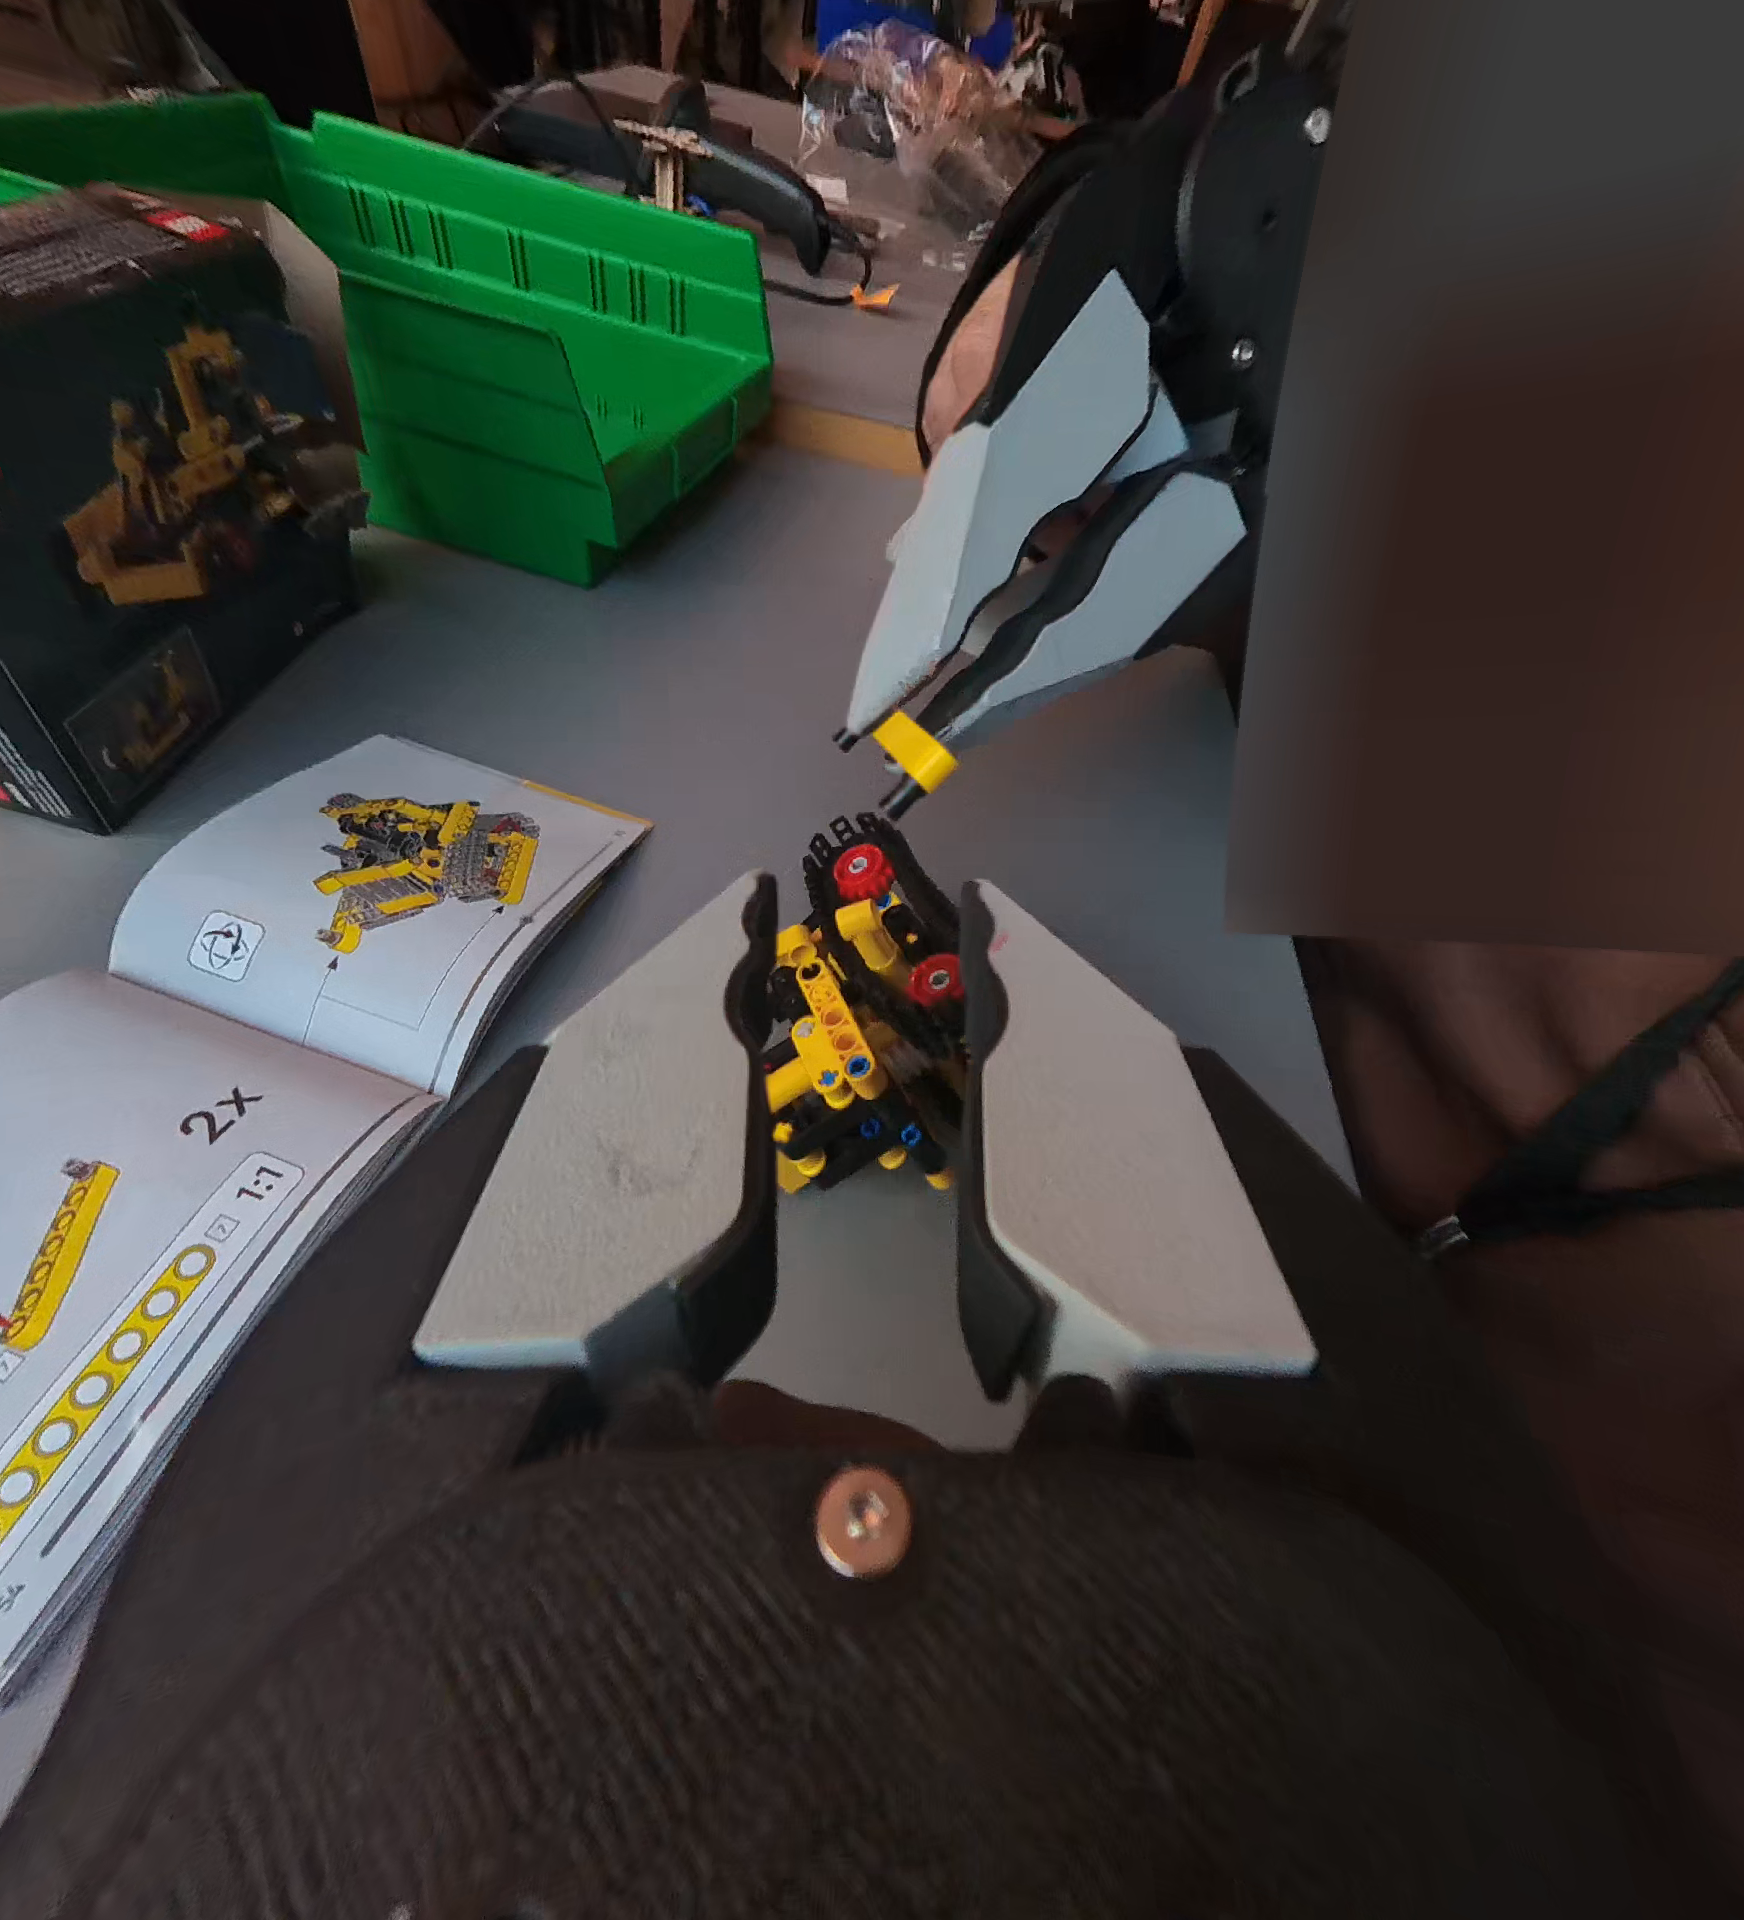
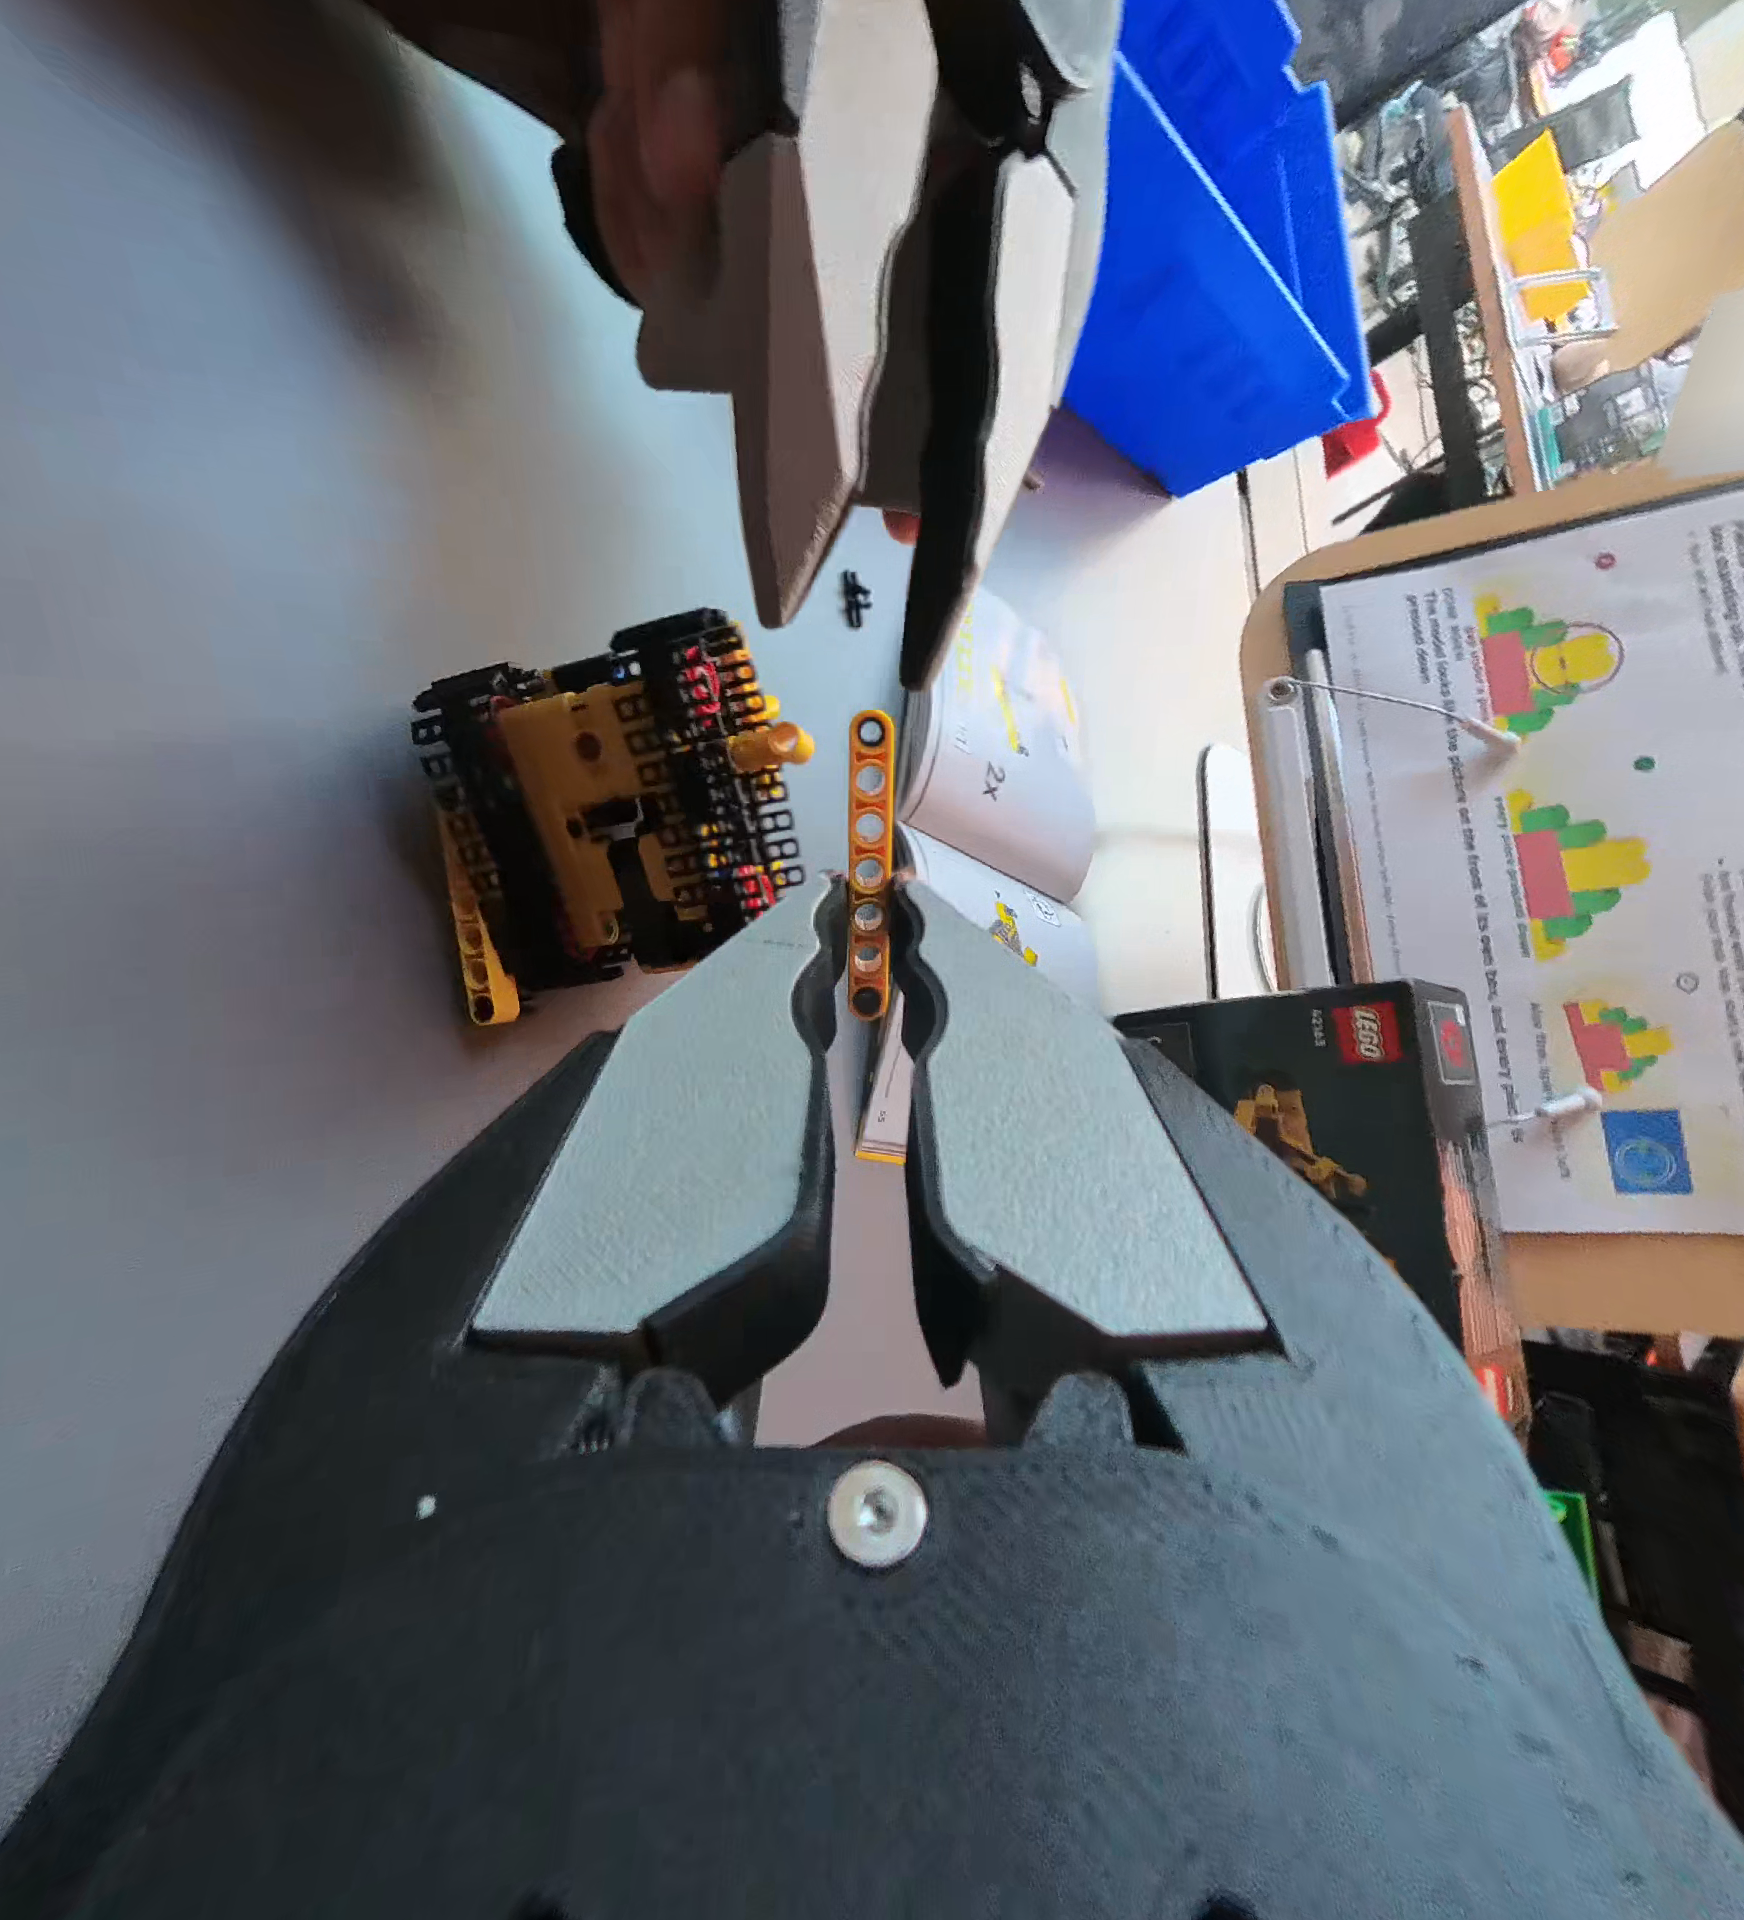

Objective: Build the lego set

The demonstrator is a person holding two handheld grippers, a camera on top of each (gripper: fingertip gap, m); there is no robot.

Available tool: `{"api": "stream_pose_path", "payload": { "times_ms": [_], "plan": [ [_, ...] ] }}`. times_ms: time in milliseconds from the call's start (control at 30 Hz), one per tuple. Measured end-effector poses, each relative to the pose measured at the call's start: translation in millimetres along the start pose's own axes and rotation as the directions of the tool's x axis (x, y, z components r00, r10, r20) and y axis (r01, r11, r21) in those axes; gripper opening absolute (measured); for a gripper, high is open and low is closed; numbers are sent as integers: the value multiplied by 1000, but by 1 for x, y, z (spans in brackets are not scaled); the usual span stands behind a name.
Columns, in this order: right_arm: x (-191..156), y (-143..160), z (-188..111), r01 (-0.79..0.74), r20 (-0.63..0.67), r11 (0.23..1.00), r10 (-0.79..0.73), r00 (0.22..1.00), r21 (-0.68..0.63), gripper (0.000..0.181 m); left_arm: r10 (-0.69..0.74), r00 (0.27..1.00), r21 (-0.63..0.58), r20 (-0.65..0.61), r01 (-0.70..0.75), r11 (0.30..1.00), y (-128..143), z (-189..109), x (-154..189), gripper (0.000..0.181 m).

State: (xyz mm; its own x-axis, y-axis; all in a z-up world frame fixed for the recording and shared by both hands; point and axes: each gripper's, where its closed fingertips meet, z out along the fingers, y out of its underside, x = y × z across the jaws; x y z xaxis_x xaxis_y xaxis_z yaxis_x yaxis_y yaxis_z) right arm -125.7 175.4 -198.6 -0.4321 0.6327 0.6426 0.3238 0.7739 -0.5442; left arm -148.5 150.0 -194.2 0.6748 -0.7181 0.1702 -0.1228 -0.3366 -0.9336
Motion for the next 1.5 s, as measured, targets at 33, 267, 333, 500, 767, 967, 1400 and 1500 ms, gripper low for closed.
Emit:
{"api": "stream_pose_path", "payload": {
  "times_ms": [33, 267, 333, 500, 767, 967, 1400, 1500],
  "plan": [
    [-3, -1, 2, 21, 10, 1000, -20, 1000, -8, 5, -1, 1000, -7, 6, 1, 1000, 2, 0, -2, 31],
    [-15, -6, 12, 210, 8, 974, -210, 978, -85, 5, -105, 992, -63, -74, 101, 993, 14, 6, 6, 29],
    [-15, -3, 11, 239, 1, 964, -241, 971, -118, 4, -112, 991, -67, -76, 107, 992, 14, 8, 8, 30],
    [-13, 0, 10, 246, 1, 957, -249, 969, -154, 4, -133, 987, -82, -85, 126, 989, 16, 12, 11, 32],
    [-10, 4, 9, 248, -9, 950, -254, 967, -188, 4, -161, 985, -76, -63, 157, 985, 14, 14, 7, 33],
    [-12, 5, 9, 262, -12, 944, -270, 963, -201, 4, -183, 981, -78, -65, 178, 981, 13, 16, 7, 38],
    [-9, 8, 10, 287, -20, 919, -304, 953, -271, 5, -192, 981, -84, -11, 190, 978, 12, 19, 3, 32],
    [-8, 7, 10, 286, -25, 919, -304, 952, -272, 4, -189, 982, -85, -11, 188, 979, 12, 19, 4, 33]
  ]
}}
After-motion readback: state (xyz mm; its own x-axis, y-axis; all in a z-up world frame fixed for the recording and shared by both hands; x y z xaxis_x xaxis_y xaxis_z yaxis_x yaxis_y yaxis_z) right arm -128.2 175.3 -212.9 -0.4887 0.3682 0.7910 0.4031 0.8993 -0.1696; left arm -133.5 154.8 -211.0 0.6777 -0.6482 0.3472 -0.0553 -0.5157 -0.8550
